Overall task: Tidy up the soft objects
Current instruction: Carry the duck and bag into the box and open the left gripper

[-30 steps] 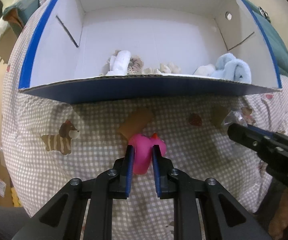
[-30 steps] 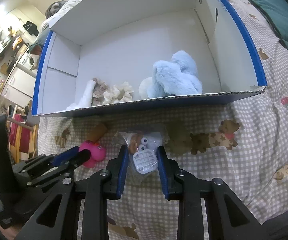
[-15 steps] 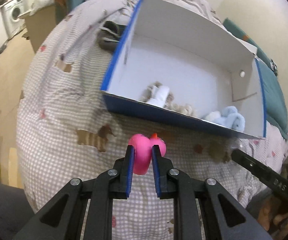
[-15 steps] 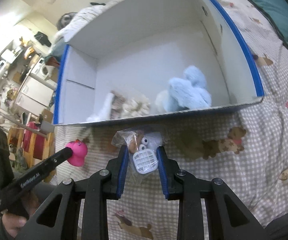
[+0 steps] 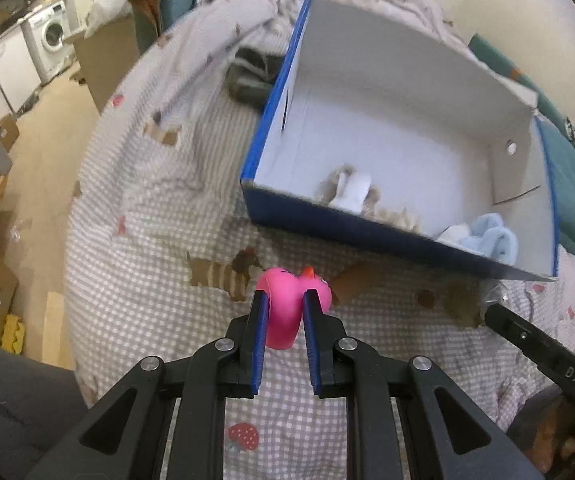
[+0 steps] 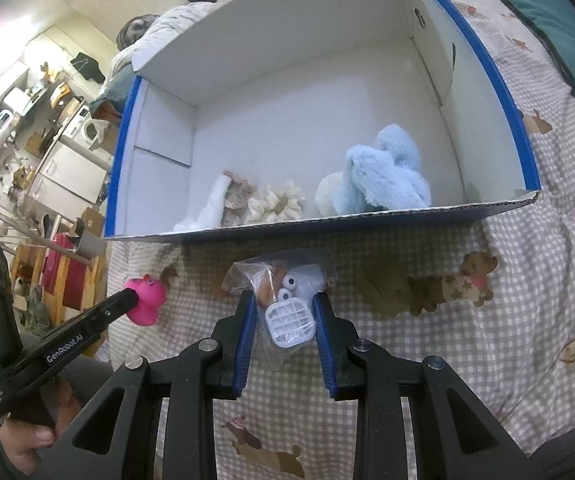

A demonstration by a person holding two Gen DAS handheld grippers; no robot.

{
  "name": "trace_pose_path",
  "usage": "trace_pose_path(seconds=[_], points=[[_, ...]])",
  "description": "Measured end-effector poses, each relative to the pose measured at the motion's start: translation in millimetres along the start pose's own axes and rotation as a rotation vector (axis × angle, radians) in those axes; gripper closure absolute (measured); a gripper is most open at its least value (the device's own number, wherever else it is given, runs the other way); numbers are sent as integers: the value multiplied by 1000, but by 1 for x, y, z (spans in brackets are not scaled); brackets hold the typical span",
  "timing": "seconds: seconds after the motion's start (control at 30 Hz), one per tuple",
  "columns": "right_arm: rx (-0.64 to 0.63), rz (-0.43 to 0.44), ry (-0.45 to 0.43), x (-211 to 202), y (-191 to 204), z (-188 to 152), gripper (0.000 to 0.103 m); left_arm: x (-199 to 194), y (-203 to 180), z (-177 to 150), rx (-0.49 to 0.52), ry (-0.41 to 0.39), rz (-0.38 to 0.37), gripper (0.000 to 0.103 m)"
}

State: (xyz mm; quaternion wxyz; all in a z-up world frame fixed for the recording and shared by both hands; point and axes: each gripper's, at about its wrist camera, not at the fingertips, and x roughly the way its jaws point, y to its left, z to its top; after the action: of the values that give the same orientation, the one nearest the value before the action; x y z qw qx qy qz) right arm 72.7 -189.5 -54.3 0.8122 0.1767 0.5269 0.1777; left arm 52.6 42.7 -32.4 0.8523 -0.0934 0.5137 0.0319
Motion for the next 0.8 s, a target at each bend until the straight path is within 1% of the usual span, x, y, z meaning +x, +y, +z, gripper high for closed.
trace_pose_path(seconds=[0.03, 0.13, 0.23, 0.33, 0.43, 0.5, 0.57, 0.63, 0.7, 0.8], points=[[-7, 12, -13, -6, 3, 0, 73, -10, -2, 0, 9, -22, -13, 87], [-53, 26, -71, -25, 13, 3, 73, -40, -11, 4, 54, -106, -17, 87], [-84, 41, -138, -42, 22, 11, 73, -60, -15, 17, 57, -167, -25, 87], [-94, 68, -184, -55, 28, 23, 73, -70, -18, 38, 49, -199, -42, 87], [-136, 53, -217, -64, 36, 37, 73, -70, -24, 59, 60, -222, -46, 87], [-162, 43, -235, -66, 39, 49, 73, -66, -27, 74, 71, -229, -43, 87], [-174, 29, -223, -64, 37, 59, 73, -56, -34, 87, 97, -208, -57, 87], [-177, 10, -231, -62, 35, 69, 73, -45, -42, 97, 113, -185, -72, 87], [-185, -3, -235, -58, 32, 77, 73, -36, -50, 102, 141, -173, -71, 87], [-182, -34, -236, -46, 24, 83, 73, -22, -64, 109, 179, -175, -53, 87]])
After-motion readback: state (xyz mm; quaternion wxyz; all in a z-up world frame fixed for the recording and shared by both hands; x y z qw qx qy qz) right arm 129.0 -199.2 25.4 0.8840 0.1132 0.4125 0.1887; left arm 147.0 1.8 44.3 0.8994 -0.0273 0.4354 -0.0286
